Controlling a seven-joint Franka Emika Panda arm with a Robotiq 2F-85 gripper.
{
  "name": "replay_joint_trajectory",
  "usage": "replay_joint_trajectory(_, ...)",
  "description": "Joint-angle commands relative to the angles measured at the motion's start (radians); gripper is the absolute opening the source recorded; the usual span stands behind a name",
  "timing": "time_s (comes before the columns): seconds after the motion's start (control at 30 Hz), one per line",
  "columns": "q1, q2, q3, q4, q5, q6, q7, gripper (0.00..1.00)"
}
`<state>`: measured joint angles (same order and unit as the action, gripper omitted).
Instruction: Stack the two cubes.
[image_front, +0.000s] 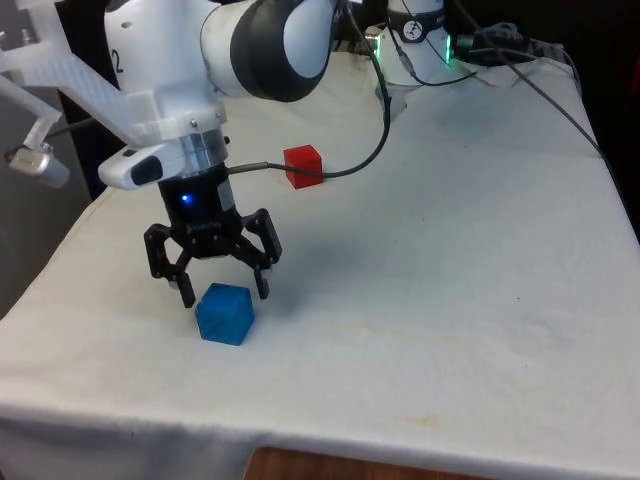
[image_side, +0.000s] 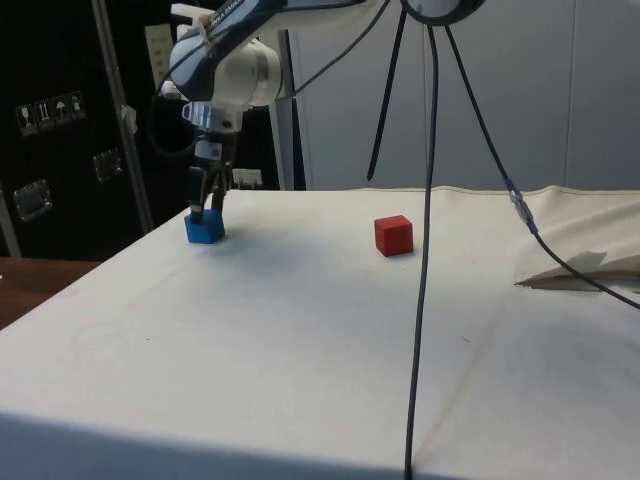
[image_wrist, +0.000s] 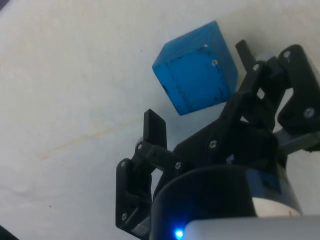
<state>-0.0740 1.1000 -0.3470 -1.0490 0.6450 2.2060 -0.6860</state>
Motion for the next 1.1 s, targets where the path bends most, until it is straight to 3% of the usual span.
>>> replay_joint_trajectory(0.0, 0.000, 0.002, -0.001, 0.001, 0.004, 0.003, 0.014, 1.00)
replay_joint_trajectory(0.43, 0.006, 0.001, 0.000, 0.000, 0.006, 0.008, 0.077, 1.00)
replay_joint_trajectory(0.67, 0.020, 0.022, -0.015, 0.013, -0.003, 0.035, 0.137, 1.00)
replay_joint_trajectory(0.7, 0.016, 0.012, -0.006, 0.002, 0.005, 0.037, 0.118, 1.00)
replay_joint_trajectory(0.73, 0.021, 0.023, -0.017, 0.014, -0.004, 0.037, 0.142, 1.00)
replay_joint_trajectory(0.97, 0.034, 0.039, -0.039, 0.038, -0.017, 0.040, 0.185, 1.00)
replay_joint_trajectory(1.0, 0.031, 0.030, -0.030, 0.025, -0.006, 0.049, 0.167, 1.00)
replay_joint_trajectory(1.07, 0.038, 0.045, -0.046, 0.045, -0.019, 0.039, 0.195, 1.00)
